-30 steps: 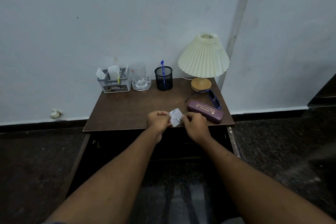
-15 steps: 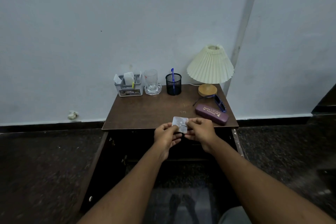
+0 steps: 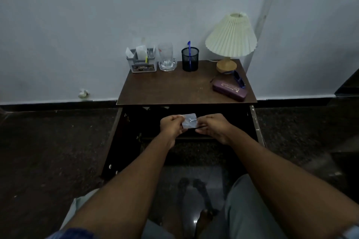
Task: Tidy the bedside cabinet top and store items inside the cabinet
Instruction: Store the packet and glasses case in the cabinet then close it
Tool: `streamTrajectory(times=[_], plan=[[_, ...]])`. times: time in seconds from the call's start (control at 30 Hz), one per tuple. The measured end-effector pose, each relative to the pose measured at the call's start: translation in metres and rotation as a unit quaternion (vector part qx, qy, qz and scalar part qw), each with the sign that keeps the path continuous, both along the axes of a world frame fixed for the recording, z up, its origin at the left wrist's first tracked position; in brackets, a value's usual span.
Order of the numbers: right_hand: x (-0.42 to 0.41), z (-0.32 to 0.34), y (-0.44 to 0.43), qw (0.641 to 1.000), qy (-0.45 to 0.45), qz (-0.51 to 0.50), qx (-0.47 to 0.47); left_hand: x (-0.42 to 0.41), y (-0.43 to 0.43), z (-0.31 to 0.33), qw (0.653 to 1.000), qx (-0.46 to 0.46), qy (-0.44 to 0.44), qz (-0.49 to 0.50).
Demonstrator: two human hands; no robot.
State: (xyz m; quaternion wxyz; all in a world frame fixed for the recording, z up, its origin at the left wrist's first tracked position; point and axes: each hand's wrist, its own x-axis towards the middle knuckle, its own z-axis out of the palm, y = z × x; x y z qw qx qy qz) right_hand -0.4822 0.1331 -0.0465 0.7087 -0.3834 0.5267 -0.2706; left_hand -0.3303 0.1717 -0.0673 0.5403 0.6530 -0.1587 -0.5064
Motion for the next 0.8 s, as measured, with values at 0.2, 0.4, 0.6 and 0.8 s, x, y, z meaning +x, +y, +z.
streamTrajectory(times=[0.2, 0.4, 0.6, 0.8], plan=[[0.004, -0.016, 0.003, 1.000, 0.023, -0.007, -0.002, -0.002, 0.005, -0.014, 1.000, 0.007, 0.023, 0.005], [0.006, -0.033, -0.010, 0.999, 0.041, -0.015, -0.003, -0.003, -0.003, -0.030, 0.999, 0.004, 0.041, 0.016], [0.017, -0.060, -0.035, 0.997, 0.069, -0.043, 0.001, 0.000, -0.027, -0.054, 0.999, 0.025, 0.033, 0.022], [0.028, -0.092, -0.064, 0.993, 0.100, -0.062, 0.003, 0.005, -0.059, -0.088, 0.998, 0.047, 0.022, 0.027]])
